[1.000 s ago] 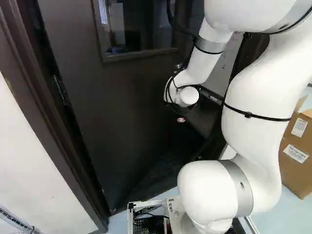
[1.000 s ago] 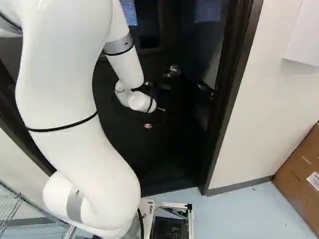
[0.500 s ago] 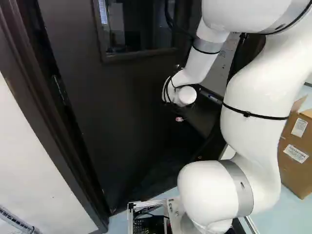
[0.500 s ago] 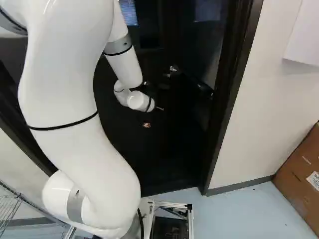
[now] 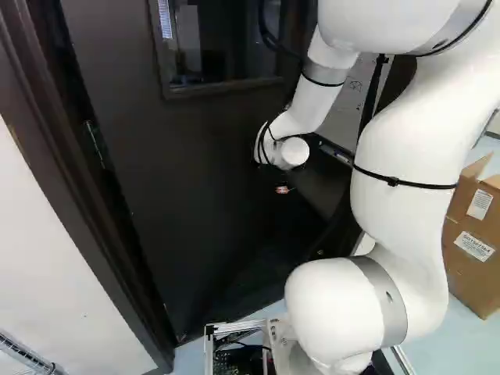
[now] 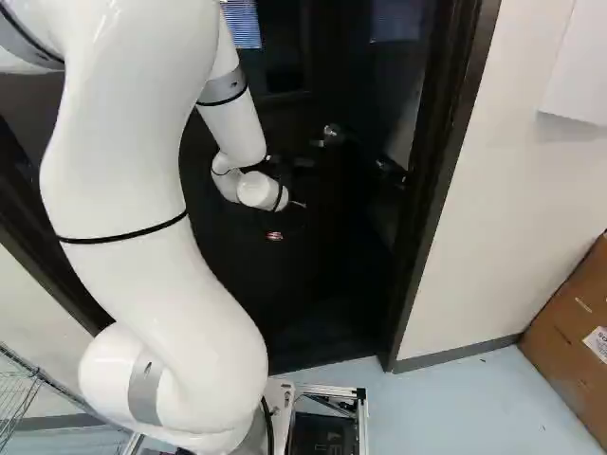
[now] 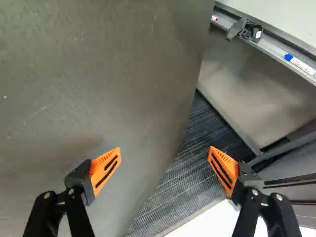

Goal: Open the door and move inside

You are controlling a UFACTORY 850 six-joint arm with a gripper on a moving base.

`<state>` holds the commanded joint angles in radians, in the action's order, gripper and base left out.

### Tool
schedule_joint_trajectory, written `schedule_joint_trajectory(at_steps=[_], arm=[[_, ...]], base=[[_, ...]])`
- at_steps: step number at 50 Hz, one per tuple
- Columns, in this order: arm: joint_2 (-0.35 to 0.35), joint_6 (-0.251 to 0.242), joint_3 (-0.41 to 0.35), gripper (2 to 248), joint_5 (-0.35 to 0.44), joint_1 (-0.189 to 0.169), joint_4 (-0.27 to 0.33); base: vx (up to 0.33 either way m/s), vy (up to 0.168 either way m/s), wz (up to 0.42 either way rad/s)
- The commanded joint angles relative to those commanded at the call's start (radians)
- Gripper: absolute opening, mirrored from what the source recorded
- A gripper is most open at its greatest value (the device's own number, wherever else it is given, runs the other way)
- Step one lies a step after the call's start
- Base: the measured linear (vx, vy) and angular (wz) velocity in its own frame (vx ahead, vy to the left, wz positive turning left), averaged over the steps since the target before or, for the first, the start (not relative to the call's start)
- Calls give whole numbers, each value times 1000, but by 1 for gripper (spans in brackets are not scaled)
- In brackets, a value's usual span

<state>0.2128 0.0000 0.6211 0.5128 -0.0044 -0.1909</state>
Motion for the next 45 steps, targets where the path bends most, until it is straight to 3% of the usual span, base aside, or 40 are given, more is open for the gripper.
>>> schedule_joint_trajectory(at_steps=[45], arm=[[35,0,41,247,0,84,78]], base=[[0,0,0]])
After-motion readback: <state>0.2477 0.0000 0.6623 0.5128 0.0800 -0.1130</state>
